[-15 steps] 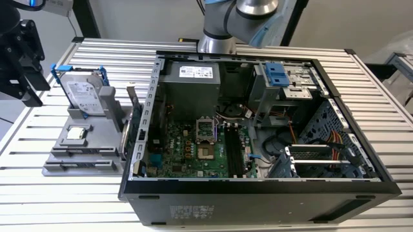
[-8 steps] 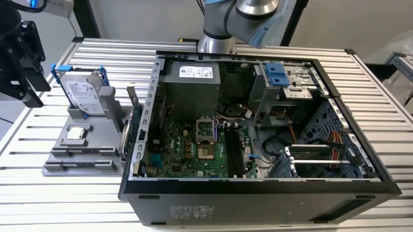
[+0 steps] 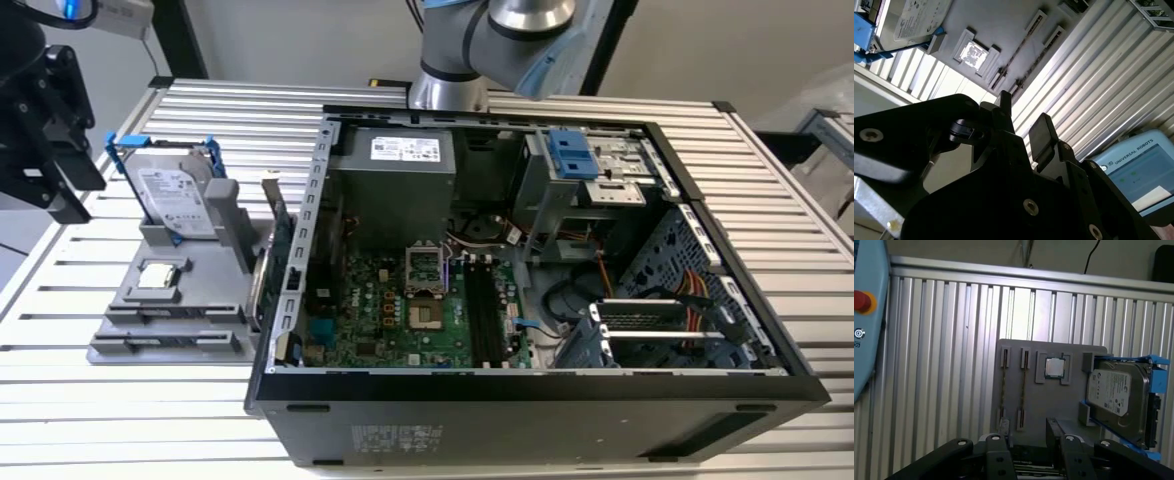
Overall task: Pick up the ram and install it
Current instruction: 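Pick up the ram and move it above insertion slot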
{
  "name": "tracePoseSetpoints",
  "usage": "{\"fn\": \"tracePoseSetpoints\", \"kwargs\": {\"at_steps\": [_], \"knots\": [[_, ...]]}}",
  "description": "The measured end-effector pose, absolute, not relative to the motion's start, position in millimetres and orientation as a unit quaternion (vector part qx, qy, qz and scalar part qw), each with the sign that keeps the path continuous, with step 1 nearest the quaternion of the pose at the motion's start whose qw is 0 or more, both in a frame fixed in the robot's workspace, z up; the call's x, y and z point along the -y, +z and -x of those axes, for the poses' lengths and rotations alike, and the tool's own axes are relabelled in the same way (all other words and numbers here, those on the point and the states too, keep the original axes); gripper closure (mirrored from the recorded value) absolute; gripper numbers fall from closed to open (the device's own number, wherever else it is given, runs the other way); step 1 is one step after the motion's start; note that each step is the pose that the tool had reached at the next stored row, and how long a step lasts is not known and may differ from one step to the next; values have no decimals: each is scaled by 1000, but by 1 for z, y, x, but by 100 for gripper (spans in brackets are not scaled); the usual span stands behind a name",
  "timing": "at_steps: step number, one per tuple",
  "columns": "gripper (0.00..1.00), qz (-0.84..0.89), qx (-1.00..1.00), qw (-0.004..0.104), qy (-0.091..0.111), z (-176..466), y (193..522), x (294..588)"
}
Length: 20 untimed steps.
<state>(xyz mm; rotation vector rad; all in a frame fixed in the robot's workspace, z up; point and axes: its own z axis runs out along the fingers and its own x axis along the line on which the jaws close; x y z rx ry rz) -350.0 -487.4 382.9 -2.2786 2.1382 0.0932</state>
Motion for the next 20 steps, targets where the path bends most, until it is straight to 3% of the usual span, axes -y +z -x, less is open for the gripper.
{"fn": "tracePoseSetpoints", "kwargs": {"at_steps": [20], "knots": [[0, 729, -684, 8, 30, 350, 375, 487]]}}
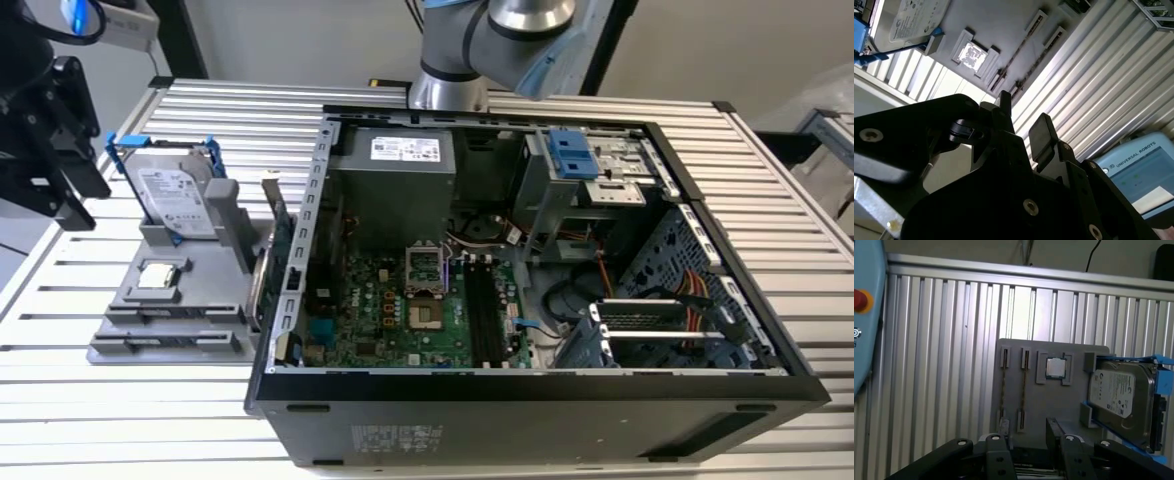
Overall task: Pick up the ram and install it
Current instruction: 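Pick up the ram and move it above insertion slot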
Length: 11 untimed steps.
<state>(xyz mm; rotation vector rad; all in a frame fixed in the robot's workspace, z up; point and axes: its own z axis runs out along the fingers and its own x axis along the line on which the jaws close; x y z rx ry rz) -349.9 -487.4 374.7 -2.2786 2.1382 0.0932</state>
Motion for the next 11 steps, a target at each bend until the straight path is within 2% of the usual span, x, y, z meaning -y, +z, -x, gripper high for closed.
{"fn": "tracePoseSetpoints", "kwargs": {"at_steps": [11], "knots": [[0, 729, -684, 8, 30, 350, 370, 487]]}}
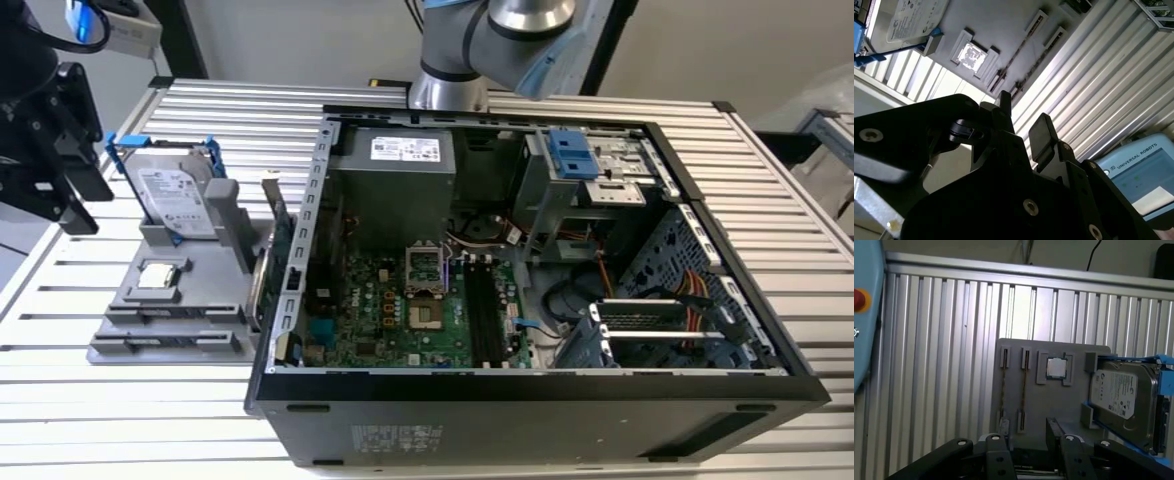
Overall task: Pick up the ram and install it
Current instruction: 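Pick up the ram and move it above insertion slot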
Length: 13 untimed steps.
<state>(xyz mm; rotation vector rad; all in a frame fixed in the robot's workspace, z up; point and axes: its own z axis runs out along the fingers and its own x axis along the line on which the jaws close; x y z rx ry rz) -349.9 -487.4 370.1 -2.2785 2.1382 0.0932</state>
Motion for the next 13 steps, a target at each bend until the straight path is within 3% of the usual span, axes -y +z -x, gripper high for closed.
{"fn": "tracePoseSetpoints", "kwargs": {"at_steps": [13], "knots": [[0, 729, -684, 8, 30, 350, 365, 487]]}}
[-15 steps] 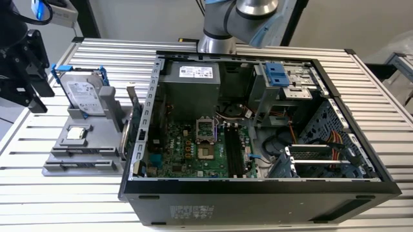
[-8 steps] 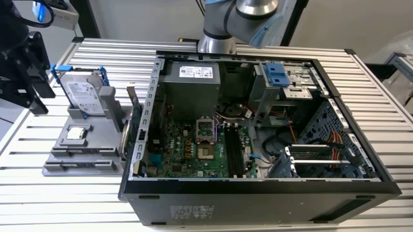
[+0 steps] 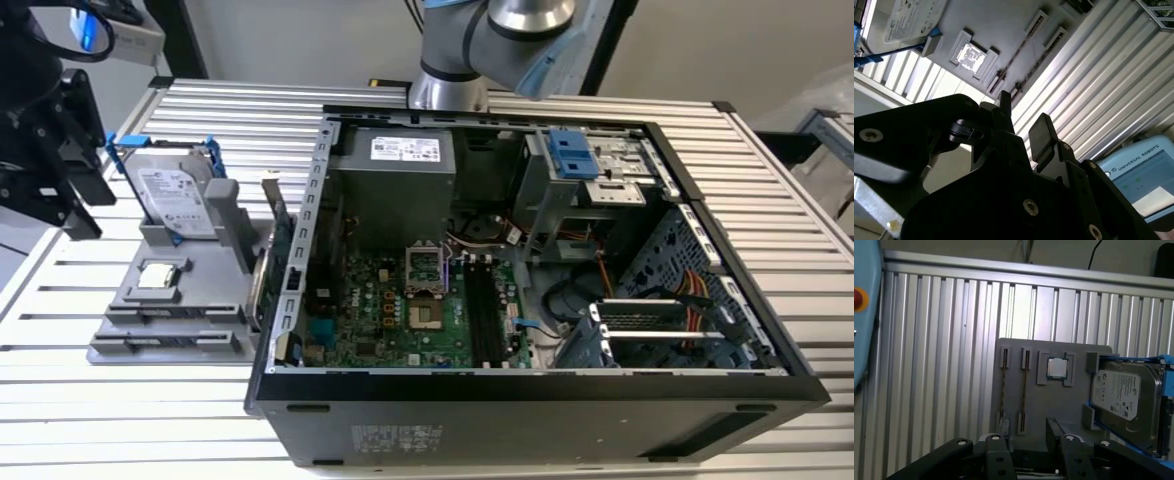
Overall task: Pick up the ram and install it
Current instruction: 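Pick up the ram and move it above insertion slot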
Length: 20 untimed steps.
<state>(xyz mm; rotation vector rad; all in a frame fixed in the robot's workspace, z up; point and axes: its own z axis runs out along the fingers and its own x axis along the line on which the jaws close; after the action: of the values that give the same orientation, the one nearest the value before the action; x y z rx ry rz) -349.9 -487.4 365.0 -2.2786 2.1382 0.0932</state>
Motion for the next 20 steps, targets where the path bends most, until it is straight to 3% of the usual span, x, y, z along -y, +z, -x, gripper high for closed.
{"fn": "tracePoseSetpoints", "kwargs": {"at_steps": [20], "knots": [[0, 729, -684, 8, 30, 350, 358, 487]]}}
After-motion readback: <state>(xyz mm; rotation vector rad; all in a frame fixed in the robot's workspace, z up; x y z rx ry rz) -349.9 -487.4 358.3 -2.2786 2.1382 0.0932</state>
